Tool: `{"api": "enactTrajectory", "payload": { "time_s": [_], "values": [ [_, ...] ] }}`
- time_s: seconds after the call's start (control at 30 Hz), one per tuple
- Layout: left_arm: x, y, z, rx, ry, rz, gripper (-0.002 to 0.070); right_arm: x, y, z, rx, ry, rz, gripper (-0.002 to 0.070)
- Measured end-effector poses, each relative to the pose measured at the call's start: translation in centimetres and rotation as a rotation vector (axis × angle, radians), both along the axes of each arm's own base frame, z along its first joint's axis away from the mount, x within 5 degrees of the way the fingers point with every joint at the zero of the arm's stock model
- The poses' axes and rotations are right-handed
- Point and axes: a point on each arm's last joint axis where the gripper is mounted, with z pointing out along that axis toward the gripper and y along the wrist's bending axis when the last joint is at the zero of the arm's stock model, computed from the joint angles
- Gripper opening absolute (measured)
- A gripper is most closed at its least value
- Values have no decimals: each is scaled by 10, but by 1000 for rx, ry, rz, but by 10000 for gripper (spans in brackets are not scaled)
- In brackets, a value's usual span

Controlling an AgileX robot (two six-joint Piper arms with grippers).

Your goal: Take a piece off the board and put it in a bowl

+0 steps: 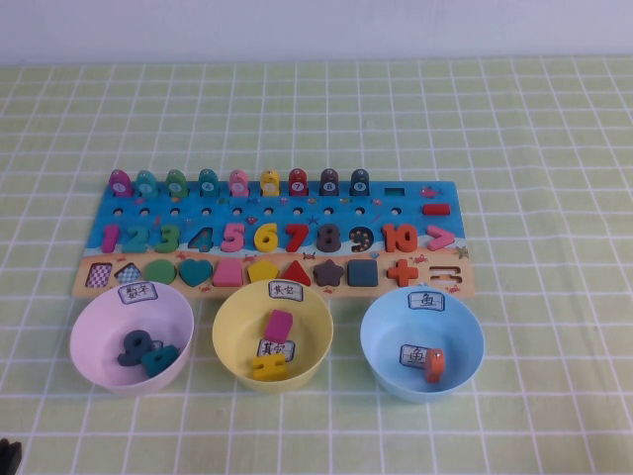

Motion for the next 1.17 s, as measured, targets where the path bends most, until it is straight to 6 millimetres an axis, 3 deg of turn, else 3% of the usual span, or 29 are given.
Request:
{"api": "enactTrajectory", "payload": {
  "time_s": [0.17,1.17],
  "values": [
    [0,0,0,0,0,0,-4,-2,1,-7,4,76,12,-17],
    [0,0,0,0,0,0,-4,-2,5,-8,30,91,80,-17]
  ]
}}
